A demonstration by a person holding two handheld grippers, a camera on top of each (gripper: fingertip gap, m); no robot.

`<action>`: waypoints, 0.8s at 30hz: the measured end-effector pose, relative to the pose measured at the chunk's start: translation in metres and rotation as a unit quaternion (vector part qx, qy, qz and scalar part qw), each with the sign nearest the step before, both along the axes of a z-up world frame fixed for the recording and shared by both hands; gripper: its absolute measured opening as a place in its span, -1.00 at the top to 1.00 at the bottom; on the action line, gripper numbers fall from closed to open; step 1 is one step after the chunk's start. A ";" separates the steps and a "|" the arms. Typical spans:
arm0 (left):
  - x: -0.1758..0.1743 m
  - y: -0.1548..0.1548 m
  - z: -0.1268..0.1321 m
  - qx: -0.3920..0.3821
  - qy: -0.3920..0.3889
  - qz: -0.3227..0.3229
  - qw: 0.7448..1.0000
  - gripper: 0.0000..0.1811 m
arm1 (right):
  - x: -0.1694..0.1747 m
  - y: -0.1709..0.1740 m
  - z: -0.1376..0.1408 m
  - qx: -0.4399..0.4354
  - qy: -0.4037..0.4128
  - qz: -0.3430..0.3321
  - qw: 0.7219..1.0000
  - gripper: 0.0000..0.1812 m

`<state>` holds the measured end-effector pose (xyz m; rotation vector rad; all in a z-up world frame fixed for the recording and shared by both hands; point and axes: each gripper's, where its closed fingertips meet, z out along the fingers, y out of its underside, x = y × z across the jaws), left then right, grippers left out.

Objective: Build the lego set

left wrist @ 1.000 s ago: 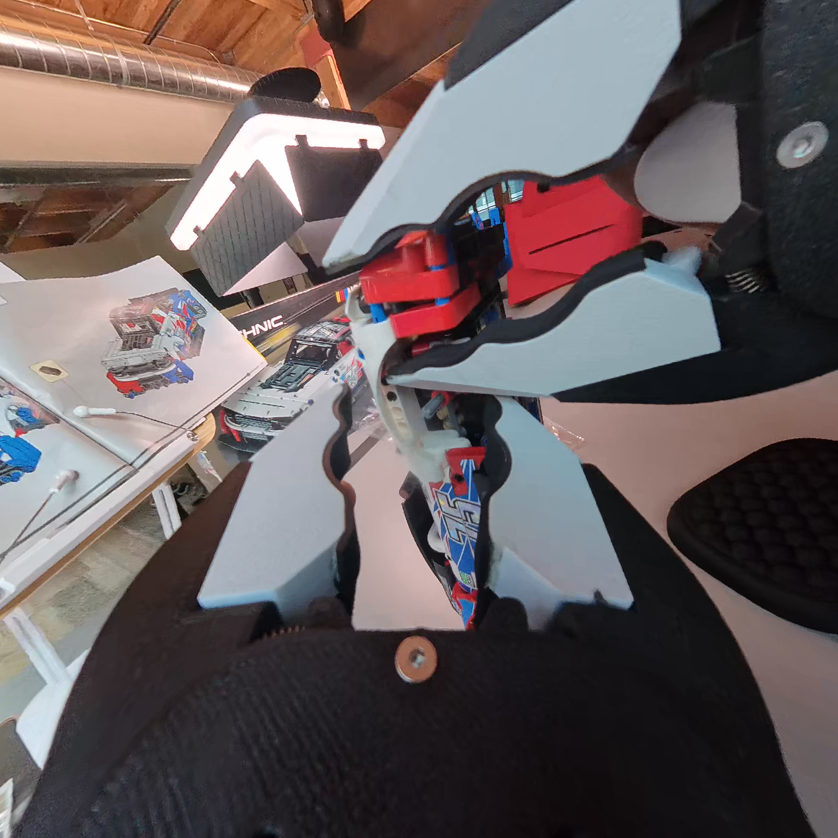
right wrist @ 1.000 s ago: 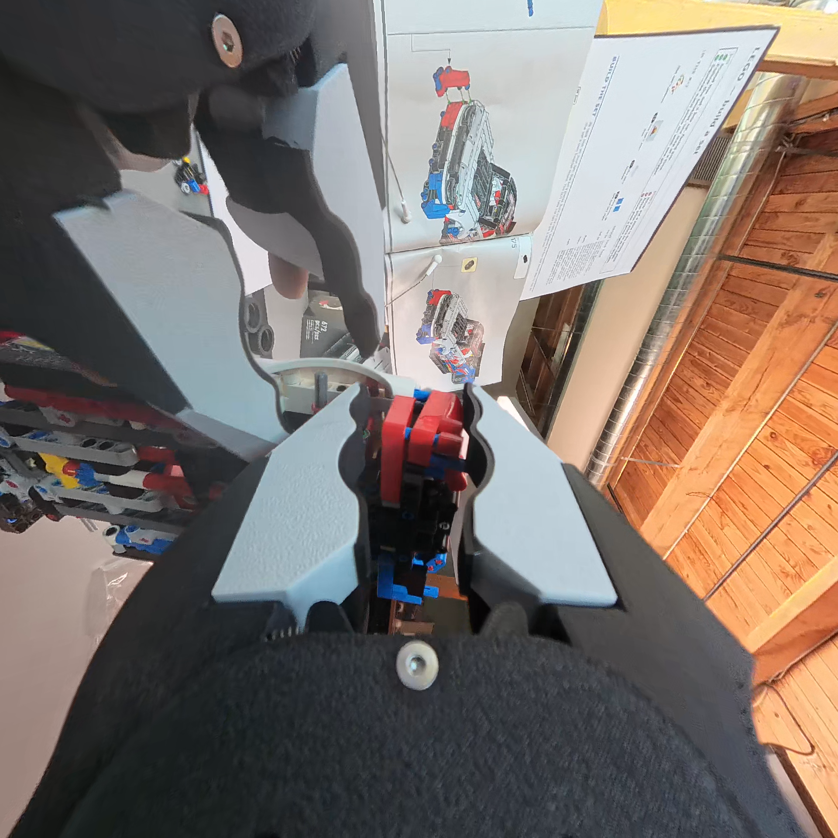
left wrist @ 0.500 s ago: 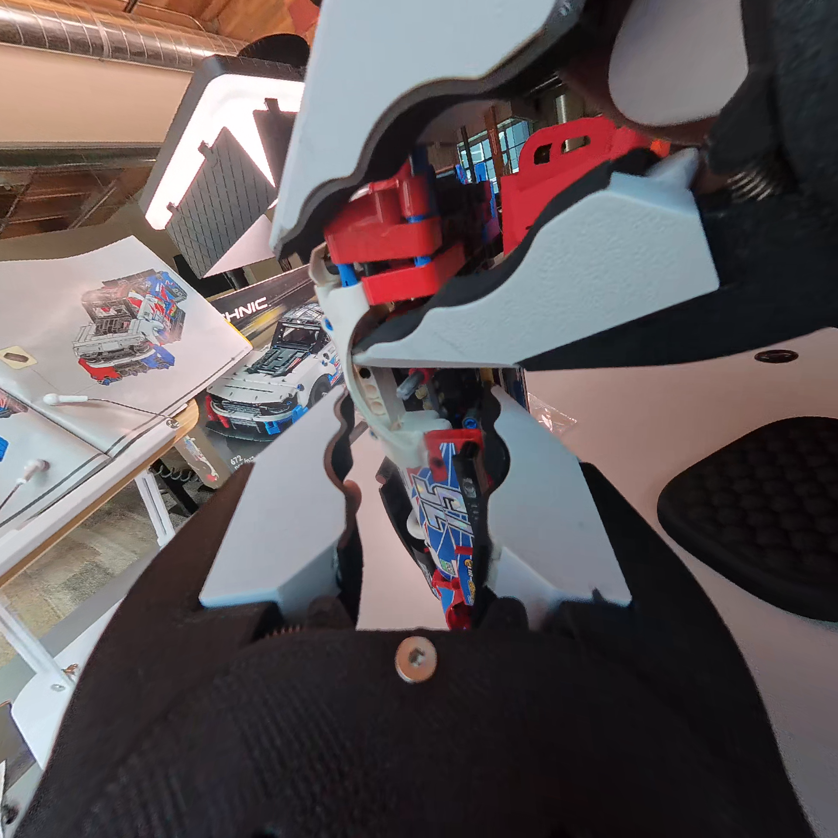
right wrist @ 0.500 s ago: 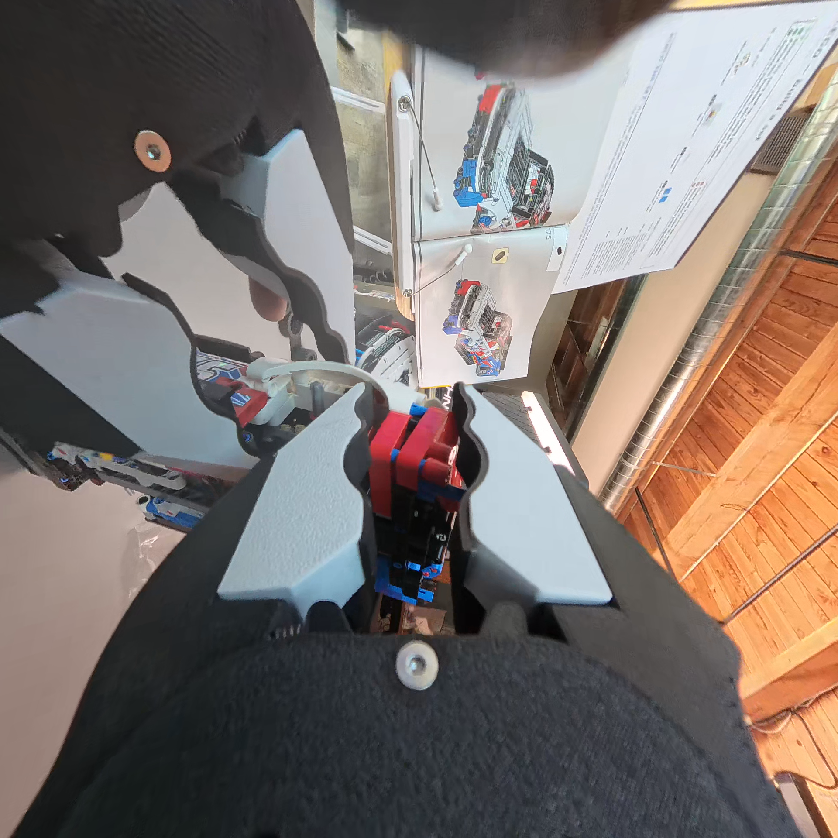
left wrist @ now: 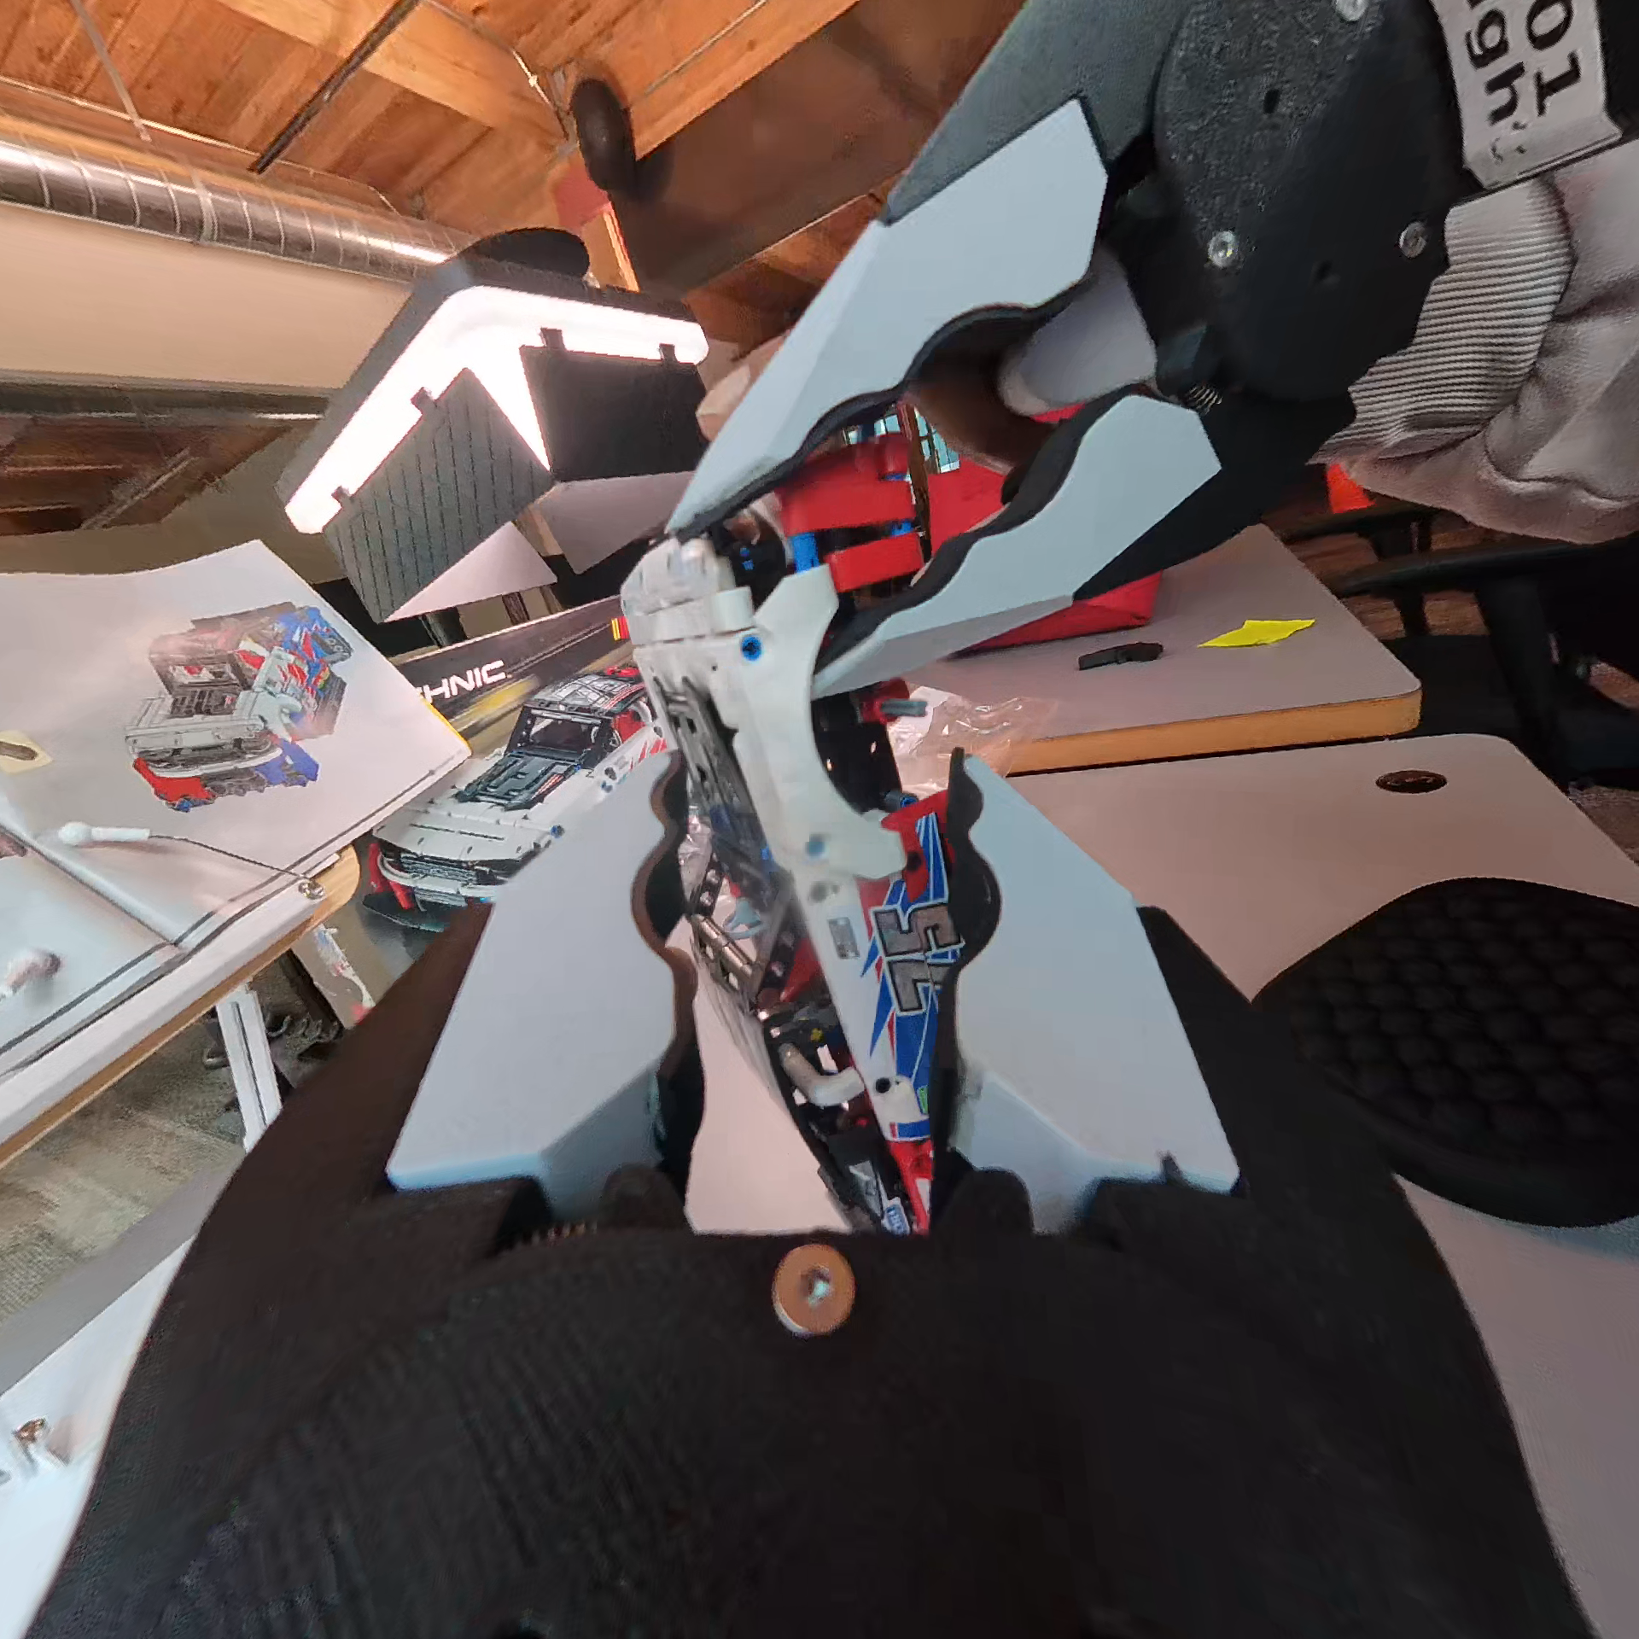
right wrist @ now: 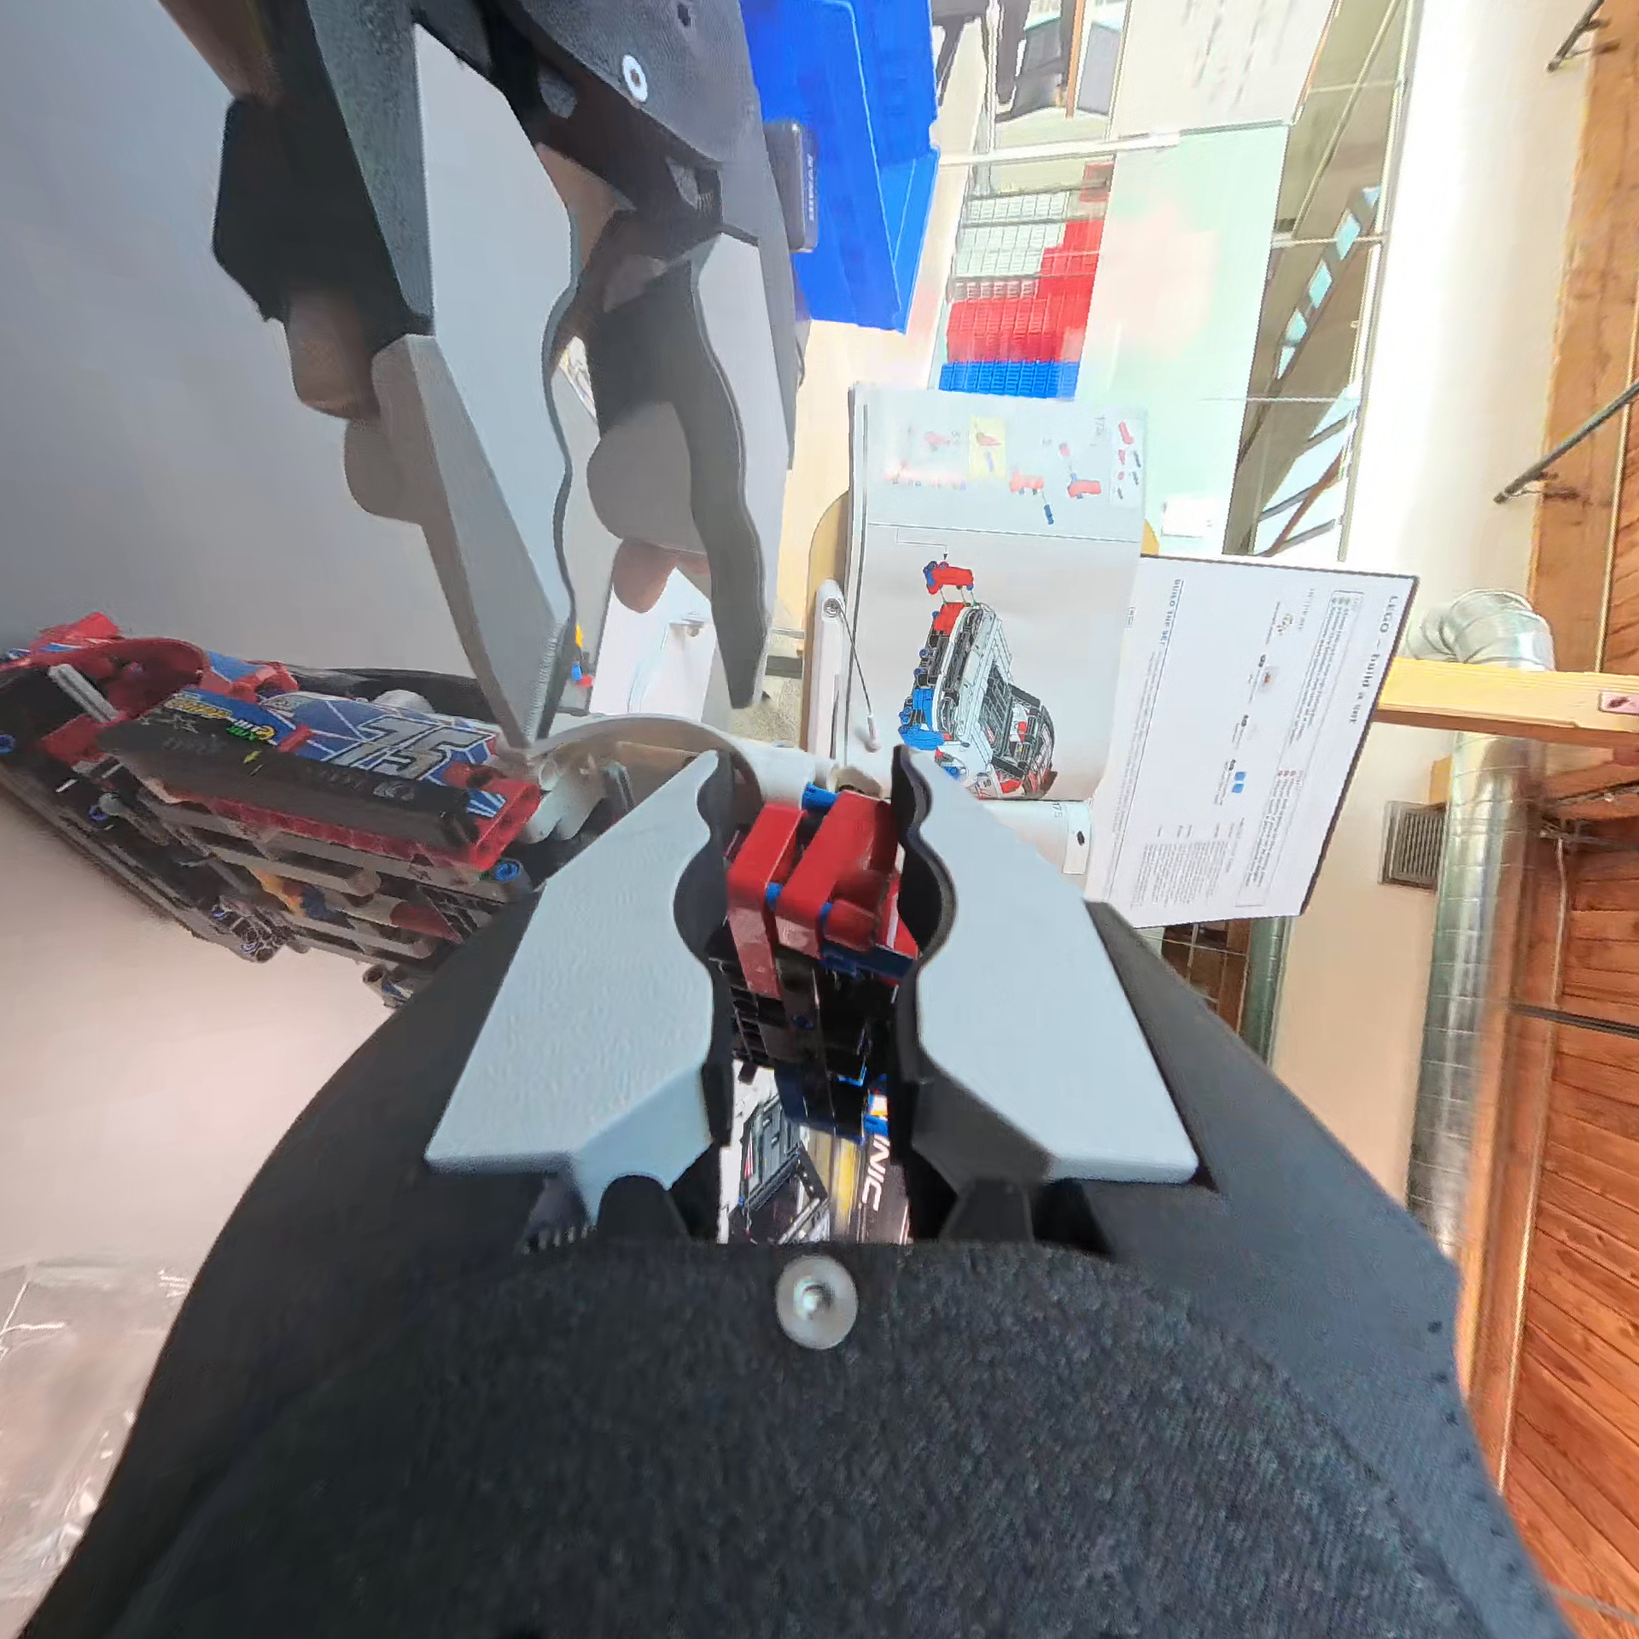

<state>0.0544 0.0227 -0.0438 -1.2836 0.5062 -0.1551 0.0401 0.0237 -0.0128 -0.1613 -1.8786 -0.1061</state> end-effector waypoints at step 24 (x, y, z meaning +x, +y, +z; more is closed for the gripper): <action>0.025 0.034 -0.045 -0.115 -0.040 0.034 0.992 0.52 | 0.032 0.033 0.012 0.049 0.162 -0.126 0.977 0.69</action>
